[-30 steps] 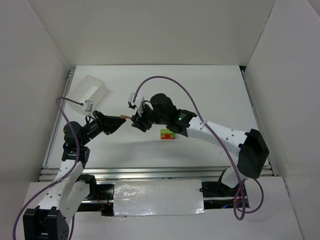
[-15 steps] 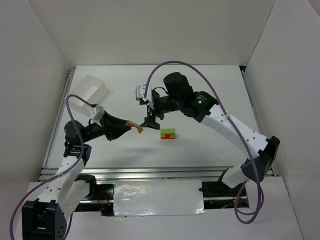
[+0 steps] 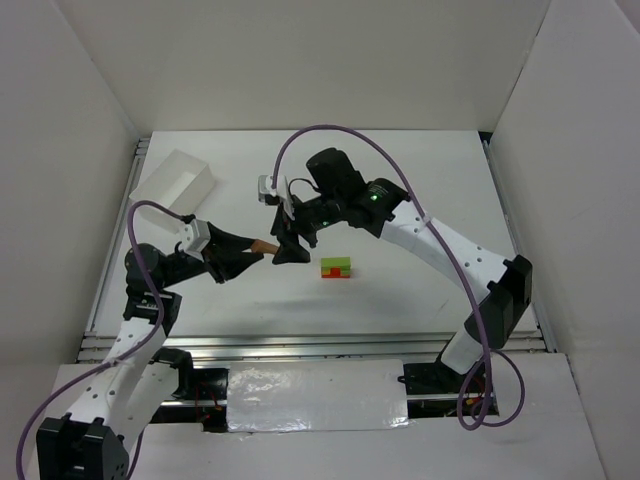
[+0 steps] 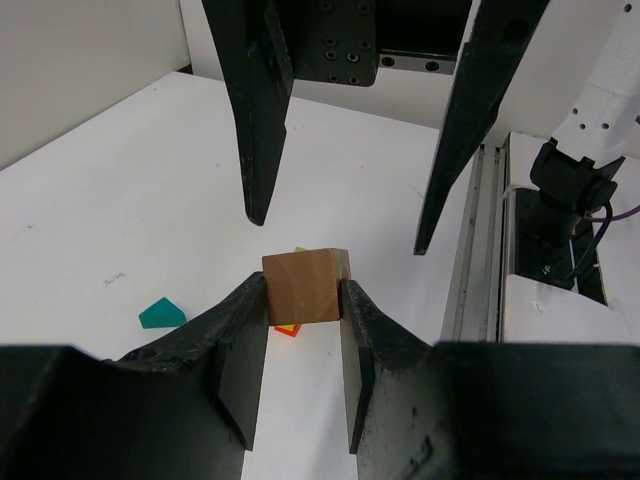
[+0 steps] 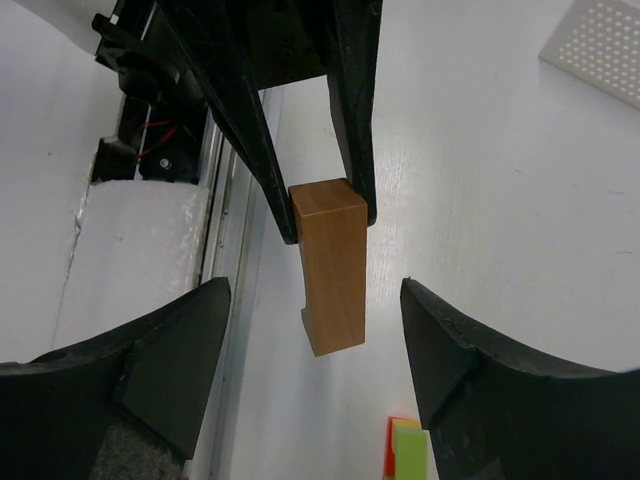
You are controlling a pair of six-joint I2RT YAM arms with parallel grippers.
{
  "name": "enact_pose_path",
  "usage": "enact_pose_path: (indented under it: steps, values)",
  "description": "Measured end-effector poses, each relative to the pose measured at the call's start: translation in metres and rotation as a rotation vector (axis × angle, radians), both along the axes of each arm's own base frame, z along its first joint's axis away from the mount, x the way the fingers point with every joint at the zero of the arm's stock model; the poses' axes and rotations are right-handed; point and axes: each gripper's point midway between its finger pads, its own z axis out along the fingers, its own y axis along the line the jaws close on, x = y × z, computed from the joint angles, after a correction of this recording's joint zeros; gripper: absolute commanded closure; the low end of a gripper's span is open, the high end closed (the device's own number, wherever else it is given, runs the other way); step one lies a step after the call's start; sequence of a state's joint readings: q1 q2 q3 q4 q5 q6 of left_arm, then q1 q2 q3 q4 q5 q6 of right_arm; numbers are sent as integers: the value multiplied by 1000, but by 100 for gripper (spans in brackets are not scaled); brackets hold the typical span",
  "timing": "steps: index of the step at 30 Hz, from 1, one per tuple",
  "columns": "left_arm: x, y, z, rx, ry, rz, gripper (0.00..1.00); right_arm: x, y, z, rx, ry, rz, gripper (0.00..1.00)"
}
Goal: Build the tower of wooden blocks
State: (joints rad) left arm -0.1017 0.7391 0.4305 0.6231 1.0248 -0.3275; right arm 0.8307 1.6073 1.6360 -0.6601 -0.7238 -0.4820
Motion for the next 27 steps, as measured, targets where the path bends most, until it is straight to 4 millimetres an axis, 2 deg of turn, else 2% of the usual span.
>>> enact_pose_path:
  steps: [6,9,10,12,13,15,17,19,20,21,22,25,27]
  values:
    - [-3,-1,3,2,-21,3,100,0,6,-7,-7,72,-19,26]
    - [-5,0,5,1,-31,6,100,1,7,-13,-18,96,-27,32]
    - [-5,0,6,0,-37,8,100,1,8,-14,-20,102,-27,42]
    - [-6,0,9,-2,-47,11,100,1,9,-14,-20,108,-28,52]
    - [-7,0,10,-3,-52,10,100,0,9,-14,-19,113,-26,61]
    - [-8,0,10,-5,-52,11,100,-2,9,-13,-14,113,-12,70]
    - [-8,0,10,-5,-47,9,100,-3,9,-13,-10,107,4,83]
    - [-8,0,10,-5,-47,10,76,-3,9,-13,-8,99,11,86]
    - [-7,0,10,-5,-48,10,61,-3,9,-13,-7,97,12,87]
    - [-7,0,10,-6,-47,11,17,-3,9,-13,-6,94,14,88]
    - [-6,0,10,-2,-56,15,1,-2,8,-13,-5,96,14,88]
    - [-2,1,6,-5,-31,42,1,2,8,-11,-1,90,-5,88]
    - [5,4,5,-8,-18,80,1,13,4,-13,-7,68,-44,87]
